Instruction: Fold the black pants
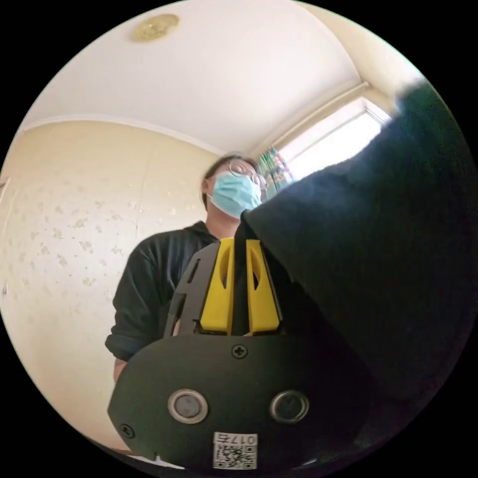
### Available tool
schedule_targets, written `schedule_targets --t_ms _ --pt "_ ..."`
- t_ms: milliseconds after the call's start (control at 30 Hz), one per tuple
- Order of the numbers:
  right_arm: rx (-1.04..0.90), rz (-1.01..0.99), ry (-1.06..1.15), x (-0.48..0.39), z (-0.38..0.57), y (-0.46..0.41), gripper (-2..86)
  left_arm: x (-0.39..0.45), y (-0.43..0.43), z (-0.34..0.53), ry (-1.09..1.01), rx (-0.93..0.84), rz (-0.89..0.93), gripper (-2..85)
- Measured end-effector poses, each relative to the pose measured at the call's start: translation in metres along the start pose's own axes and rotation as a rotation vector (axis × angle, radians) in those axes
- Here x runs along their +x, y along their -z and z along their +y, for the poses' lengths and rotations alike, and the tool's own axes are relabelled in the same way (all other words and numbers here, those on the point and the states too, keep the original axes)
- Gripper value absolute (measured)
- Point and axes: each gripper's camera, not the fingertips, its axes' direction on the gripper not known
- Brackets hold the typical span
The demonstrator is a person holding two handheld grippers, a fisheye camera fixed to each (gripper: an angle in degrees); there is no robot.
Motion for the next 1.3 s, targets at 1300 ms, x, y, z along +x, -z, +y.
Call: schedule_targets --t_ms 1300 --pt "-0.088 0.546 -0.603 0.264 0.276 0.192 28.7 -0.046 -0.332 0.138 -0.585 -0.397 0.165 0.5"
